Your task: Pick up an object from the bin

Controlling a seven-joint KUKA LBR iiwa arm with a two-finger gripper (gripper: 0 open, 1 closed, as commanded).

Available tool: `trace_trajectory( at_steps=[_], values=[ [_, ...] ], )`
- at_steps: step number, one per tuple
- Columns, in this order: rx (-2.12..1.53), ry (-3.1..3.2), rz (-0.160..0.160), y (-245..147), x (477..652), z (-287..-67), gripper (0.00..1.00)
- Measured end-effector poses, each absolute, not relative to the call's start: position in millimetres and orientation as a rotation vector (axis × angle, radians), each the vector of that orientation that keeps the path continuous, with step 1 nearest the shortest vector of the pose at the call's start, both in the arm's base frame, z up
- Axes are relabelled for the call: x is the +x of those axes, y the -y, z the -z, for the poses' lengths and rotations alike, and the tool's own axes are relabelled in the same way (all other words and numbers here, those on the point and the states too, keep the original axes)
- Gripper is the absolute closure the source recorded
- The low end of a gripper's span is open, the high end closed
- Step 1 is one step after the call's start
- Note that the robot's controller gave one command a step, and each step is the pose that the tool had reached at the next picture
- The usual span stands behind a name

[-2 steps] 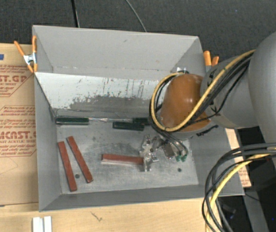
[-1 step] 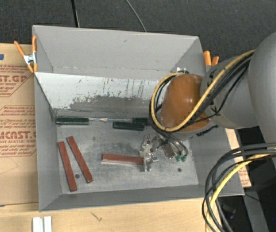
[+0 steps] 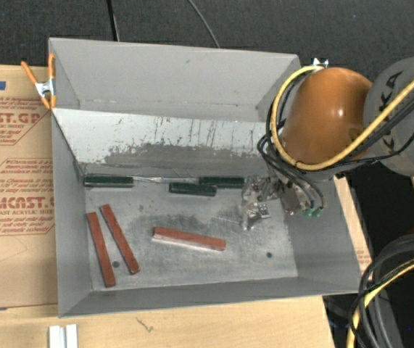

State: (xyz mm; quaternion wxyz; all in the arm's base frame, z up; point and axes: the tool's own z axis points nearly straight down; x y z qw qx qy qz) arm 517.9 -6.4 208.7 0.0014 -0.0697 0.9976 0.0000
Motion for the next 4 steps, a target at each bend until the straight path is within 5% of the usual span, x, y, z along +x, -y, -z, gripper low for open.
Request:
trace_trajectory(
  at_steps=[1,2,3,4],
  values=[
    [-0.219,-3.132,0.0,6.5,517.6,-208.4,1.0],
    [-0.167,-3.137,-0.002,0.8,519.2,-152.3,0.0],
    [-0.167,-3.137,-0.002,0.8,519.4,-152.5,0.0],
    [-0.331,-3.106,-0.001,-28.3,513.0,-75.5,1.0]
  ],
)
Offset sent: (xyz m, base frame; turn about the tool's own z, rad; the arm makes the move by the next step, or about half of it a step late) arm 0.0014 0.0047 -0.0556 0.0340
